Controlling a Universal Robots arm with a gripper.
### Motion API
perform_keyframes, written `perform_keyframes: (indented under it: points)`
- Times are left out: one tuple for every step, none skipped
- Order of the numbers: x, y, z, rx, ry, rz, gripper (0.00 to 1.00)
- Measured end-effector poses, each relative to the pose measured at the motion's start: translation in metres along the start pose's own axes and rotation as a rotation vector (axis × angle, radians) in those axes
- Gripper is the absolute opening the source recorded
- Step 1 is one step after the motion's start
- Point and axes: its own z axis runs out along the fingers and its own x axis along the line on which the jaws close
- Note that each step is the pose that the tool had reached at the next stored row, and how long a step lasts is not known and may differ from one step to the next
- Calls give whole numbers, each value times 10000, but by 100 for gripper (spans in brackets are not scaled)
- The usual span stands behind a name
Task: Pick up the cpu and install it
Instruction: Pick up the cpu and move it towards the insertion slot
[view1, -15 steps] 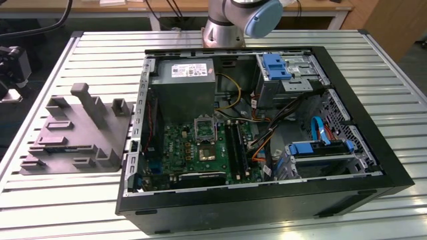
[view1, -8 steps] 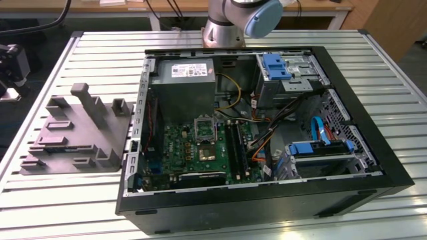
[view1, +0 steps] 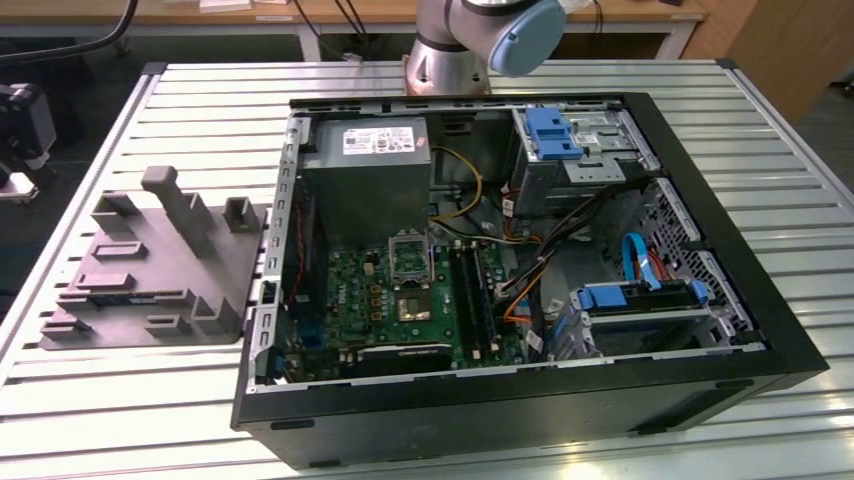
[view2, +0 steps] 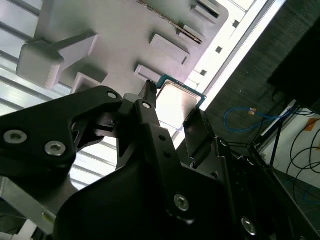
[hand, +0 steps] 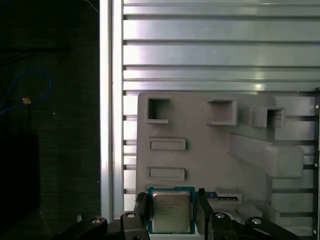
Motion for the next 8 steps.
perform_keyframes:
  points:
    - [0,0,-8,1,0,-1,47]
    - [0,-1,-15,2,-1,0,47]
    - [0,-1,-22,4,-1,-1,47]
    - [0,-1,-32,7,1,0,47]
    - [0,-1,-40,8,1,0,47]
    - [0,-1,-48,9,0,-1,47]
    - [0,-2,-57,10,0,-1,47]
    - [0,-2,-66,11,0,0,47]
